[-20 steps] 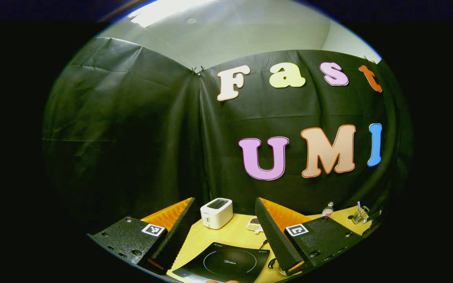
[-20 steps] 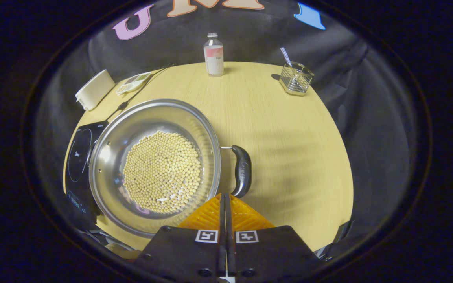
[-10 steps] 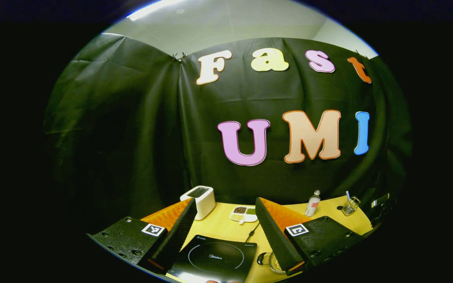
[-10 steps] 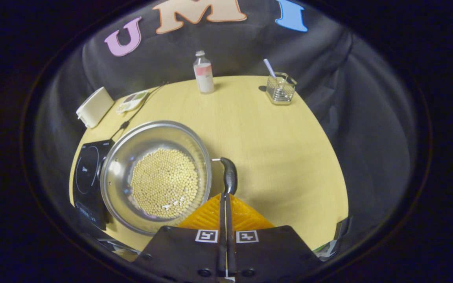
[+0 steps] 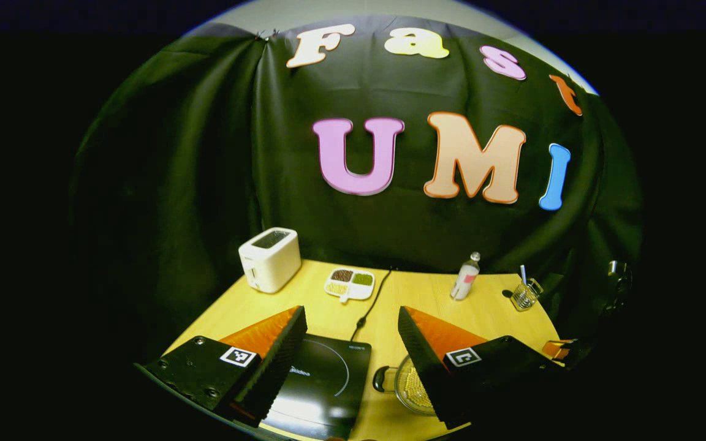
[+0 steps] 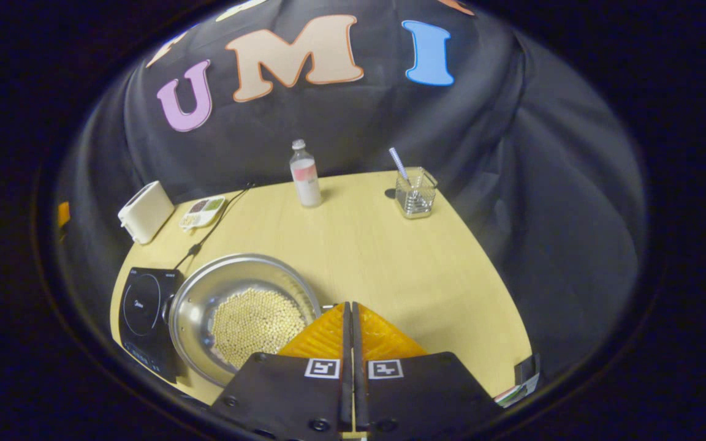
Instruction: First push the handle of the pot to place it horizontally, then grasp the pot with both hands and set it on the induction cooktop.
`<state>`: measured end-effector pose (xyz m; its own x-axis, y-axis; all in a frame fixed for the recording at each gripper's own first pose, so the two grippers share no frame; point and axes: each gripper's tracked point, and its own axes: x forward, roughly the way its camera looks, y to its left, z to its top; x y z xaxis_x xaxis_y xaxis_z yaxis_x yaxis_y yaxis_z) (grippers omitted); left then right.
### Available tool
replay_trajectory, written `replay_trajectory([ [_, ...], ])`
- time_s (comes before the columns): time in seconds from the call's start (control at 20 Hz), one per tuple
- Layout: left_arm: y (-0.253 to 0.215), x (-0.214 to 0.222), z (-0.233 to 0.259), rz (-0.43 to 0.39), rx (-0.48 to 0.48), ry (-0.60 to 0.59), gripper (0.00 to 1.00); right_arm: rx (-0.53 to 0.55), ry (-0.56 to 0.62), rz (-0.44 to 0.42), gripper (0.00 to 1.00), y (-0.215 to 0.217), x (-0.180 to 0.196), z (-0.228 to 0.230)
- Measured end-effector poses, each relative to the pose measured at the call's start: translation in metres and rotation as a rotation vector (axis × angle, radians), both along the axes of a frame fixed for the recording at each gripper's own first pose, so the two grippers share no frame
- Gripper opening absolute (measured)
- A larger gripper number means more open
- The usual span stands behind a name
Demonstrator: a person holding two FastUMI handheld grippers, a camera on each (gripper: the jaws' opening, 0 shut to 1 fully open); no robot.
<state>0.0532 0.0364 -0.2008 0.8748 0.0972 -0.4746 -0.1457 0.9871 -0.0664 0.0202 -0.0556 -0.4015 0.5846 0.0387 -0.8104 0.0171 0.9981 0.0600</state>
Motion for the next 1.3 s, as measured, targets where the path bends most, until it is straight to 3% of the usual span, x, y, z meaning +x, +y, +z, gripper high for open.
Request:
replay_trajectory([
  [0.15, -0.011, 0.005, -0.039, -0.033, -0.064, 0.094, 0.97, 0.018, -0.018, -0.007, 0.04, 0.001, 0.004, 0.000],
  [0.25, -0.020, 0.008, -0.065, -0.064, -0.108, 0.161, 0.98, 0.007, -0.021, -0.004, 0.13, 0.001, 0.005, 0.000],
  [0.3, -0.024, 0.009, -0.078, -0.079, -0.124, 0.199, 0.97, 0.007, -0.023, 0.001, 0.13, 0.003, 0.006, -0.002],
  [0.35, -0.028, 0.009, -0.090, -0.095, -0.140, 0.234, 0.97, 0.007, -0.028, 0.006, 0.23, 0.005, 0.007, -0.001],
  [0.5, -0.039, 0.007, -0.113, -0.134, -0.180, 0.304, 0.97, 0.016, -0.031, 0.020, 0.40, 0.010, 0.010, -0.003],
  [0.6, -0.049, 0.009, -0.131, -0.155, -0.217, 0.342, 0.97, 0.037, -0.023, 0.031, 0.60, 0.016, 0.013, -0.007],
  [0.75, -0.055, 0.007, -0.151, -0.178, -0.241, 0.394, 0.97, 0.031, -0.008, 0.030, 0.99, 0.016, 0.014, -0.015],
  [1.3, -0.069, -0.008, -0.217, -0.228, -0.242, 0.562, 0.98, 0.020, 0.065, 0.017, 0.99, 0.011, 0.002, -0.043],
])
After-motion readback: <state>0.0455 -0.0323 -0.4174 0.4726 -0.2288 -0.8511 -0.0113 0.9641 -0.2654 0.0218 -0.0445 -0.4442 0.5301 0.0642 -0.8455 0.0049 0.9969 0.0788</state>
